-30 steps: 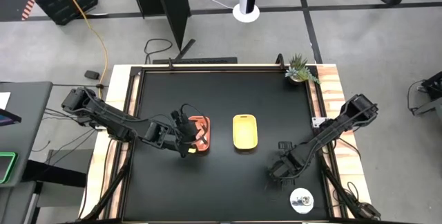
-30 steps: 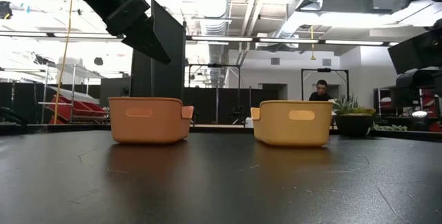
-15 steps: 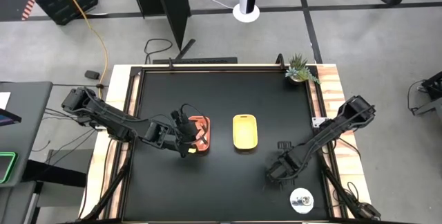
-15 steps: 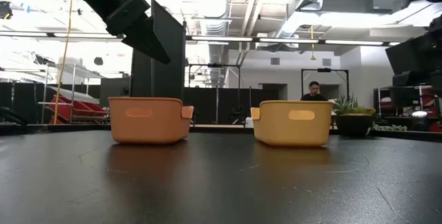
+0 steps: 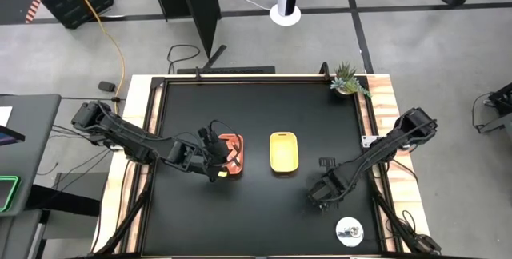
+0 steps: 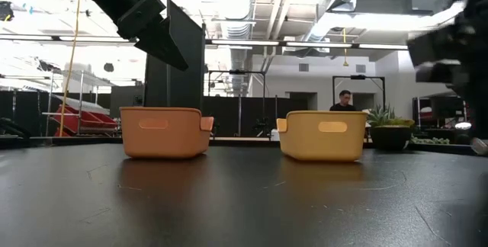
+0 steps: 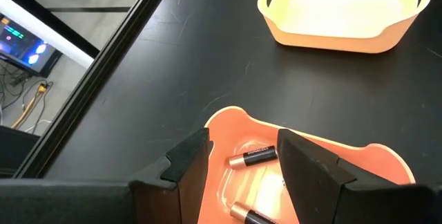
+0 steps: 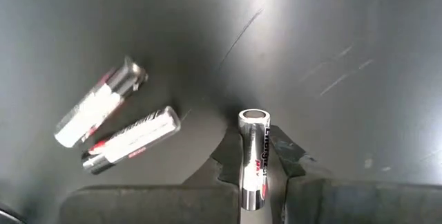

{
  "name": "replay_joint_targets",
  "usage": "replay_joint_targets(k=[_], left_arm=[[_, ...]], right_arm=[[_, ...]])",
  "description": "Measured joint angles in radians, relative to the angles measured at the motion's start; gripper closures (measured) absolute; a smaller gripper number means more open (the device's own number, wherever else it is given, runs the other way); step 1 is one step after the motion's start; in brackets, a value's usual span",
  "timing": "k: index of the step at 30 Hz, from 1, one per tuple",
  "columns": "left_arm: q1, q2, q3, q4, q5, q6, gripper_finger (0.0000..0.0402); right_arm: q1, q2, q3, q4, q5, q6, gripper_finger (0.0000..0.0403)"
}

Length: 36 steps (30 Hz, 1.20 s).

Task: Sort batteries
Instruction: Put the top silver battery into the yellow bin, then put the right silver battery into the yellow bin

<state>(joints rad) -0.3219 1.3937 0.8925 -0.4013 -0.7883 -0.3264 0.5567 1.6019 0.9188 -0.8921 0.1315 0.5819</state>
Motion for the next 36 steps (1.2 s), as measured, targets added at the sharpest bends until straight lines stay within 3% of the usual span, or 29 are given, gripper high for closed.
replay_joint_targets(k=[8,13,18,22,25,36], left_arm=[[0.000,0.000,0.000,0.003,0.000,0.000,0.0235],[0.000,0.000,0.000,0.038,0.037,0.007,0.0235],[0.000,0.000,0.000,0.079,0.053,0.019,0.0235],[0.000,0.000,0.000,0.079,0.073,-0.001,0.0235],[-0.005,0.000,0.000,0.078,0.089,-0.021,0.0235],[-0.012,0.000,0.000,0.078,0.095,-0.035,0.0235]], right_arm=[[-0.053,-0.178,0.001,0.002,0.133,-0.063,0.0364],[-0.152,-0.268,0.002,0.141,0.221,-0.212,0.0361],[-0.274,-0.263,0.003,0.336,0.219,-0.413,0.0361],[-0.345,-0.226,0.004,0.369,0.198,-0.484,0.0354],[-0.376,-0.206,0.004,0.370,0.197,-0.486,0.0329],[-0.361,-0.226,0.004,0.385,0.194,-0.497,0.0179]])
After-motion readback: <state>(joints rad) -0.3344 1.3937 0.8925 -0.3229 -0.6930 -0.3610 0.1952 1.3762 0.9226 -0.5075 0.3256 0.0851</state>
